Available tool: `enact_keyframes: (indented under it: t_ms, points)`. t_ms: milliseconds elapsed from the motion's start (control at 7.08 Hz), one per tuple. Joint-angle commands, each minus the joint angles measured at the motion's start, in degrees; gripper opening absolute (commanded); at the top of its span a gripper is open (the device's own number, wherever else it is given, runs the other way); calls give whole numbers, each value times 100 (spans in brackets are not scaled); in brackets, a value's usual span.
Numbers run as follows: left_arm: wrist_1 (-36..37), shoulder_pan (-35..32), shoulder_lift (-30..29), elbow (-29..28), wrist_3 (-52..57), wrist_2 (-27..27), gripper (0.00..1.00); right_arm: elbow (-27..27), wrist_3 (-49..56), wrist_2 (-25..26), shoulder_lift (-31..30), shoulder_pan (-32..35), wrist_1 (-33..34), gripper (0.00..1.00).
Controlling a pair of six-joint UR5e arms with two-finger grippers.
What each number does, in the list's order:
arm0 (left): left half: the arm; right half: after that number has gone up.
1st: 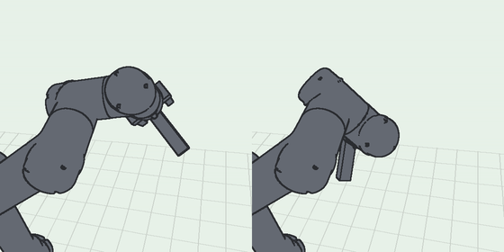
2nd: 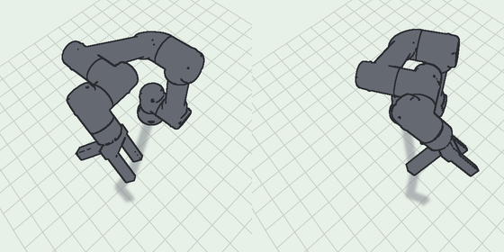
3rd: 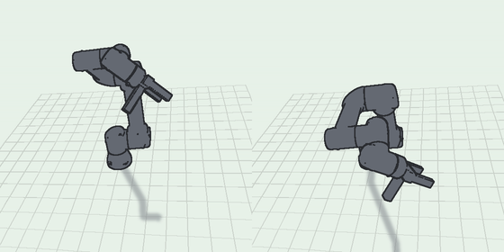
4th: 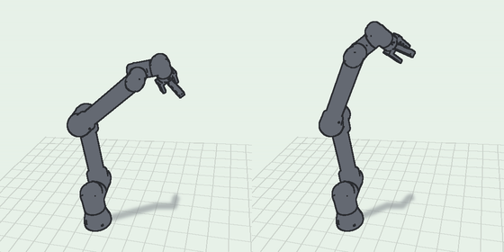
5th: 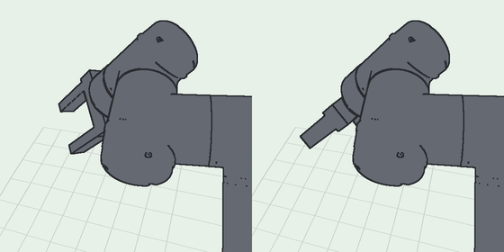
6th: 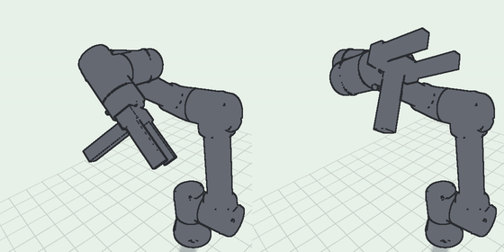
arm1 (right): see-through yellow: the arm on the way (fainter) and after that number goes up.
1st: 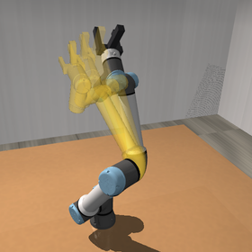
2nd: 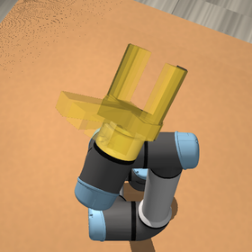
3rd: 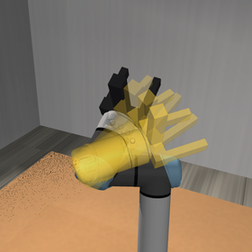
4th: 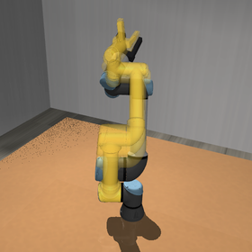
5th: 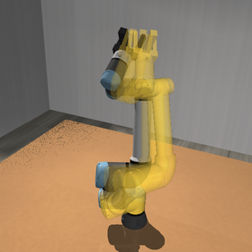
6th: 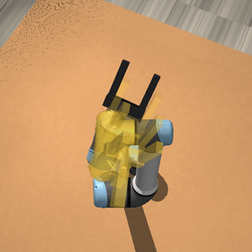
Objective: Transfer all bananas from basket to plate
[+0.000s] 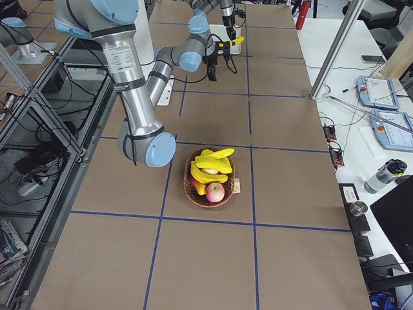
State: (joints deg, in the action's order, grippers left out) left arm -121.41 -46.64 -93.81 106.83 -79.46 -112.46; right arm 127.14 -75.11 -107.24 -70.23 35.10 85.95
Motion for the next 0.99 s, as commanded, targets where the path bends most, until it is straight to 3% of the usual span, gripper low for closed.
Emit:
enact_keyframes:
  t_ms: [0, 283, 565, 707, 848]
  points:
    - [38, -579, 1019, -179, 1392, 5, 0, -5, 41, -7, -324, 128, 1, 100]
    - [-31, -1082, 1163, -949, 2571, -13, 0, 3, 49, -16, -360, 128, 1, 100]
    - [-23, -1154, 1163, -1059, 2638, -30, 0, 12, 49, -25, -351, 128, 10, 100]
    - [-32, -1145, 1154, -1155, 2638, -30, 29, 12, 49, -16, -351, 128, 10, 100]
    - [-67, -1154, 1154, -1243, 2638, -21, 99, 12, 49, -25, -360, 128, 1, 100]
